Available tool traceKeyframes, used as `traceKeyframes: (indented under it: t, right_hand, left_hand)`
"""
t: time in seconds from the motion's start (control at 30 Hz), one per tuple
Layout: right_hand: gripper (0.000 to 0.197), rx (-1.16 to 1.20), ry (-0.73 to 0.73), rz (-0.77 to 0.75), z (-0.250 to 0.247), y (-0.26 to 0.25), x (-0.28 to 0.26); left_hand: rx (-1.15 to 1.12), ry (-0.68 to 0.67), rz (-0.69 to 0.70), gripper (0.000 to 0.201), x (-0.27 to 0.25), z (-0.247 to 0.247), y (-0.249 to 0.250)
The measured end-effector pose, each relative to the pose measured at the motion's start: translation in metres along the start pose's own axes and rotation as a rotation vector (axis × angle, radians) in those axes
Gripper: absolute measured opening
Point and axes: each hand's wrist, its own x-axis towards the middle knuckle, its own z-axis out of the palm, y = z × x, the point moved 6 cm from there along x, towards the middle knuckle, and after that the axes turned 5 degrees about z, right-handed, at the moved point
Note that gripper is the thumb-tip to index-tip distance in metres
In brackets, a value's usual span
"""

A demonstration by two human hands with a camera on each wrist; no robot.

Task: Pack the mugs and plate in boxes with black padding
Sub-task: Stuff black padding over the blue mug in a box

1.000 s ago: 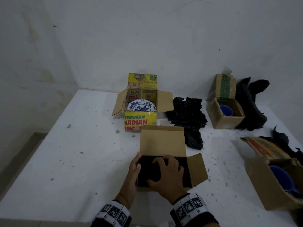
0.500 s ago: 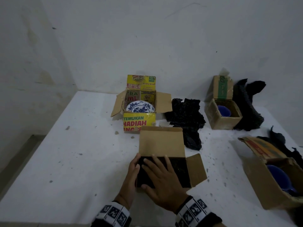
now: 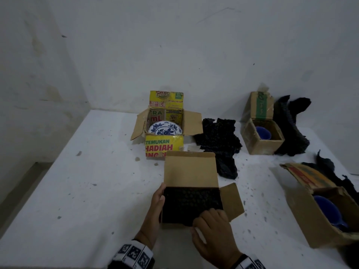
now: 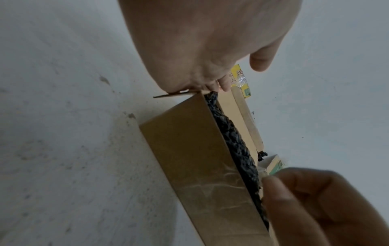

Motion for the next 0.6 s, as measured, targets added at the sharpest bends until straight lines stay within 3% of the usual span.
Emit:
traceKeyframes:
  t: [0.17, 0.3, 0.43, 0.53, 0.6]
  right_hand:
    - [0.014, 0.063, -0.044, 0.048, 0.004, 0.012, -0.011]
    - [0.007, 0.102, 0.009, 0.053, -0.006, 0.011, -0.004]
    - [0.027, 0.127, 0.064, 0.21, -0.012, 0.018, 0.007]
    - [0.047, 0.102, -0.069, 0.331, 0.006, 0.021, 0.008]
    - [0.053, 0.118, -0.119, 0.355, 0.011, 0.022, 0.007]
  left_hand:
    - [0.006, -0.012, 0.009, 0.042, 0.001, 0.0, 0.002]
    - [0.014, -0.005, 0.003, 0.044, 0.003, -0.001, 0.001]
    - [0.037, 0.007, 0.0, 0.047, 0.001, -0.003, 0.001]
    - [0.089, 0.086, 0.023, 0.035, 0.0, -0.008, 0.002]
    - [0.25, 0.177, 0.062, 0.035, 0.0, -0.016, 0.003]
